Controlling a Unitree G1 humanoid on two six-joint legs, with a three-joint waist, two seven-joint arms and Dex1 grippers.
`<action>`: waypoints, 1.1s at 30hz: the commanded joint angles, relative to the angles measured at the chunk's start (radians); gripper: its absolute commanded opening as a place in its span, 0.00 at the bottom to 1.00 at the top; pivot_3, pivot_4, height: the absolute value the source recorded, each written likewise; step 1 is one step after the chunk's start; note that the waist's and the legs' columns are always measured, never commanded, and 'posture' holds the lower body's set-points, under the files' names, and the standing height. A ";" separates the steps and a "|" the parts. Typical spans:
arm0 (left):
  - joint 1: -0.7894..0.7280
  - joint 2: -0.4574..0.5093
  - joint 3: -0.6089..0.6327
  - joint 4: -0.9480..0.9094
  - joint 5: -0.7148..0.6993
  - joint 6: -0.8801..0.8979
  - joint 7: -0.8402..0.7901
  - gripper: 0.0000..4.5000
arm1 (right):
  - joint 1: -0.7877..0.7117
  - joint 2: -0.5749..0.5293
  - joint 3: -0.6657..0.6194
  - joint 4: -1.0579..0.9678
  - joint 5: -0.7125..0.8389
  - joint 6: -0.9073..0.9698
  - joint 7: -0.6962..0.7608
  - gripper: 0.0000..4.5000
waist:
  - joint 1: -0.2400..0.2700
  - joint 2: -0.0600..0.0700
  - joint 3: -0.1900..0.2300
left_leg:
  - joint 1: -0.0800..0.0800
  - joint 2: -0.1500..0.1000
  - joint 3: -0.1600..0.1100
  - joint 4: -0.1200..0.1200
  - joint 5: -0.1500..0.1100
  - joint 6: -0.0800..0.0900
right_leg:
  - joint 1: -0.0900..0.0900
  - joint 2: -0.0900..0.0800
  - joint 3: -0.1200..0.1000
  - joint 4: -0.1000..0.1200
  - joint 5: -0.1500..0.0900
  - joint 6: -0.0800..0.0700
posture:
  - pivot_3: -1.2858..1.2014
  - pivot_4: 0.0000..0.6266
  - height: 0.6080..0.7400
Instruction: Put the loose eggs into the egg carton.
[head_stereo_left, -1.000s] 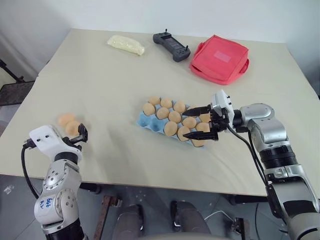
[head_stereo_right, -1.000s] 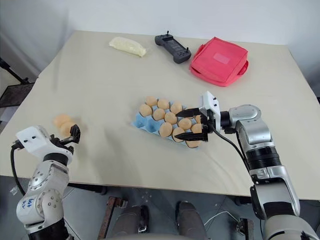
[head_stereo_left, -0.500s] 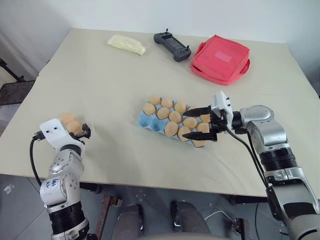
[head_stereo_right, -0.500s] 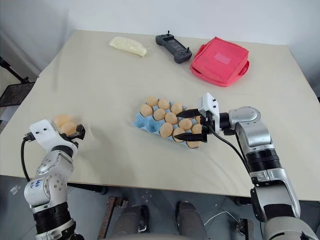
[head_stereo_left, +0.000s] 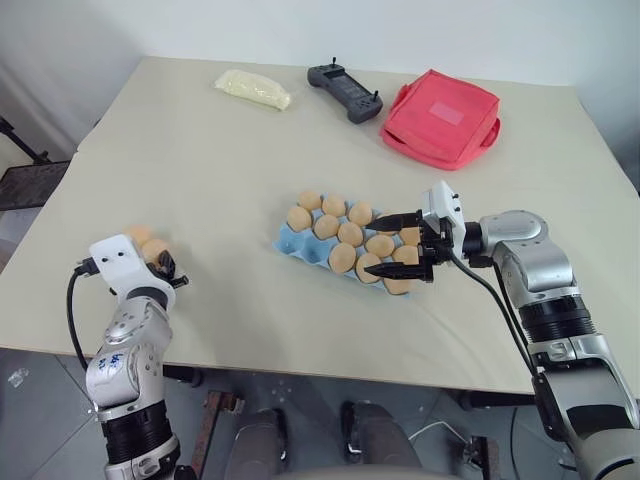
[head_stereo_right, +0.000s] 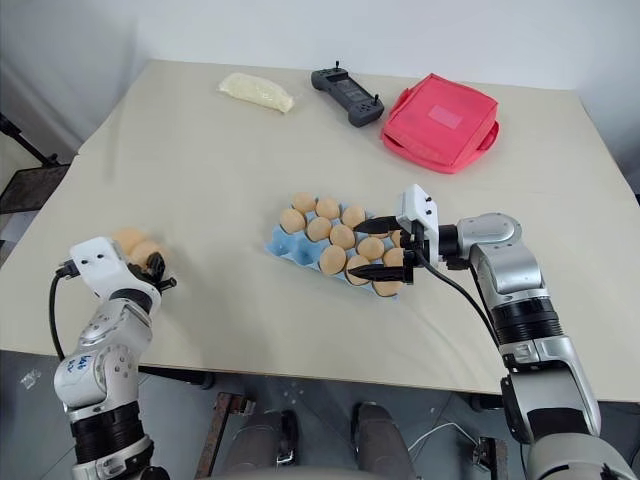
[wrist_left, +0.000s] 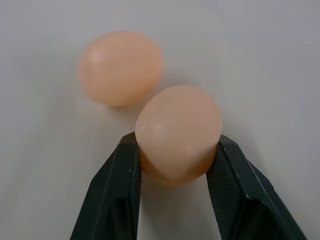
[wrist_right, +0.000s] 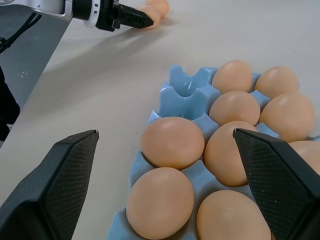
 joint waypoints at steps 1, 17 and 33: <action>-0.006 0.012 -0.088 -0.096 -0.031 0.031 -0.081 0.33 | 0.006 -0.015 -0.033 -0.050 0.012 0.001 -0.012 1.00 | 0.000 0.000 0.000 | 0.000 0.000 0.000 0.000 0.000 0.000 | 0.000 0.000 0.000 0.000 0.000 0.000 | 0.52 0.24 1.00; -0.322 0.098 -0.344 0.148 -0.056 -0.120 -0.543 0.33 | 0.280 -0.114 -0.201 -0.332 0.103 0.094 -0.132 1.00 | 0.001 0.001 0.001 | 0.000 0.000 0.001 0.000 0.000 0.000 | 0.000 0.001 0.000 -0.001 0.000 0.000 | 0.52 0.24 1.00; -0.417 0.081 -0.430 0.301 -0.040 -0.128 -0.698 0.62 | 0.478 -0.132 -0.287 -0.550 0.145 0.168 -0.302 1.00 | 0.003 0.003 0.002 | 0.000 0.000 0.002 0.001 0.000 0.000 | 0.000 0.002 0.002 0.000 0.000 0.001 | 0.52 0.24 1.00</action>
